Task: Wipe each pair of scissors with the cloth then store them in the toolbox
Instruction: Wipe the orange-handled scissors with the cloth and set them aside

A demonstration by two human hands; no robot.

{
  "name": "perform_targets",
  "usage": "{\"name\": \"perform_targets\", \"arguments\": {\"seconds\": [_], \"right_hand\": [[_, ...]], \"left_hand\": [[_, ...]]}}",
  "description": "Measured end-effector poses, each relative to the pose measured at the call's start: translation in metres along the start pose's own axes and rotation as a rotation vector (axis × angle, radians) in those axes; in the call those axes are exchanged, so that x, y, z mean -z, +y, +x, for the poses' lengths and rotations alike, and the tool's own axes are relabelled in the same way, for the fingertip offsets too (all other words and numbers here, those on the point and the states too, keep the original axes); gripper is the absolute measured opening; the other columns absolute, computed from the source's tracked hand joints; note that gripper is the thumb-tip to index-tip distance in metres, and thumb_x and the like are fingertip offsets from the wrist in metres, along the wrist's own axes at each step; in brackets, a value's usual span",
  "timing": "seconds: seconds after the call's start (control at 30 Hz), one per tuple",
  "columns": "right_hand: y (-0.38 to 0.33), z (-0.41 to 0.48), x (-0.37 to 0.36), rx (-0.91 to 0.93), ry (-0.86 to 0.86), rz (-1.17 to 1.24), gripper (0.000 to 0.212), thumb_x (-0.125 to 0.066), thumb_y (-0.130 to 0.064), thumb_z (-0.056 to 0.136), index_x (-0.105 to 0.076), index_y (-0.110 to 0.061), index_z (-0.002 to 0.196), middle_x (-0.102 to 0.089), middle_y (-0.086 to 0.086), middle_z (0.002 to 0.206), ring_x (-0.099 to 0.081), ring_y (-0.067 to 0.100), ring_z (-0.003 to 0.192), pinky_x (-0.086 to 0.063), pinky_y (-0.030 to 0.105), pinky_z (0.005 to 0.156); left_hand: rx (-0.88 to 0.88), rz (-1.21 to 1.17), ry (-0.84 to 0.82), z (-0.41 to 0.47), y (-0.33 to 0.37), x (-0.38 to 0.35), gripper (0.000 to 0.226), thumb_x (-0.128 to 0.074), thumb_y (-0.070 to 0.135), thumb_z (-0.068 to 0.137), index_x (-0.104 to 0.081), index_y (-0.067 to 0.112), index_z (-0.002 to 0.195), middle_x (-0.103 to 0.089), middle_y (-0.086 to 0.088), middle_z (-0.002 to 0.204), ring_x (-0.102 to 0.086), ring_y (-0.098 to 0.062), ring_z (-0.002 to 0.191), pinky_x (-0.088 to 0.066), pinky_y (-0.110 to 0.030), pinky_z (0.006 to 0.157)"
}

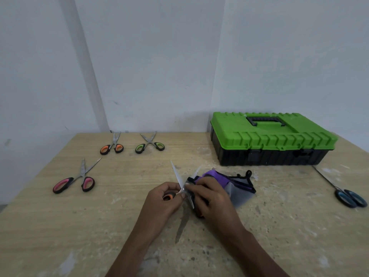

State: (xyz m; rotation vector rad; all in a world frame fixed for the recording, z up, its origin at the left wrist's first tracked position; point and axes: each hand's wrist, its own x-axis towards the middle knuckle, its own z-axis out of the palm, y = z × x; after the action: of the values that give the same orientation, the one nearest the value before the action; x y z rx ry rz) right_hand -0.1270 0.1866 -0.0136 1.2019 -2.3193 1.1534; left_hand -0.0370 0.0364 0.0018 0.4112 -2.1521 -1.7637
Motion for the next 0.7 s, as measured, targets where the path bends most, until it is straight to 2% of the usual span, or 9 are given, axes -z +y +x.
{"name": "perform_targets", "arguments": {"seconds": [0.27,0.4,0.5,0.63,0.7], "right_hand": [[0.0038,-0.0007,0.0033,0.026,-0.023,0.026,0.031,-0.050,-0.023,0.093,-0.076,-0.017,0.108,-0.058,-0.009,0.103,-0.056,0.009,0.098,-0.048,0.023,0.082],[0.0050,0.0000,0.0007,-0.022,0.034,0.062,0.031,-0.049,-0.021,0.092,-0.076,-0.017,0.107,-0.059,-0.010,0.103,-0.057,0.007,0.099,-0.048,0.022,0.082],[0.0008,-0.0013,-0.0002,0.014,0.030,0.026,0.032,-0.048,-0.022,0.094,-0.074,-0.015,0.112,-0.060,-0.006,0.106,-0.056,0.008,0.100,-0.047,0.023,0.085],[0.0036,-0.0009,0.0000,0.025,0.048,0.022,0.030,-0.050,-0.021,0.094,-0.074,-0.015,0.111,-0.060,-0.006,0.107,-0.056,0.008,0.101,-0.045,0.017,0.088],[0.0085,0.0008,-0.0010,-0.041,0.076,0.031,0.028,-0.052,-0.020,0.094,-0.074,-0.016,0.109,-0.059,-0.008,0.107,-0.057,0.008,0.103,-0.048,0.024,0.089]], "left_hand": [[0.003,0.036,0.015,0.0019,-0.0031,-0.0006,0.004,-0.071,0.028,0.094,-0.074,0.025,0.094,-0.076,0.006,0.089,-0.070,-0.007,0.082,-0.056,-0.030,0.076],[0.005,0.036,-0.013,0.0019,-0.0007,0.0016,0.006,-0.068,0.028,0.095,-0.074,0.027,0.096,-0.075,0.008,0.089,-0.062,0.000,0.069,-0.049,-0.020,0.067],[0.001,0.031,-0.020,0.0027,0.0004,0.0031,0.006,-0.068,0.027,0.095,-0.074,0.027,0.094,-0.074,0.008,0.084,-0.056,-0.003,0.061,-0.047,-0.020,0.061],[-0.004,0.028,-0.046,0.0017,0.0012,0.0025,0.007,-0.069,0.027,0.096,-0.074,0.027,0.092,-0.072,0.008,0.078,-0.051,-0.007,0.058,-0.043,-0.020,0.059],[-0.007,0.026,-0.061,0.0011,0.0025,0.0024,0.007,-0.068,0.027,0.096,-0.074,0.026,0.092,-0.072,0.010,0.080,-0.053,-0.003,0.058,-0.043,-0.017,0.059]]}}
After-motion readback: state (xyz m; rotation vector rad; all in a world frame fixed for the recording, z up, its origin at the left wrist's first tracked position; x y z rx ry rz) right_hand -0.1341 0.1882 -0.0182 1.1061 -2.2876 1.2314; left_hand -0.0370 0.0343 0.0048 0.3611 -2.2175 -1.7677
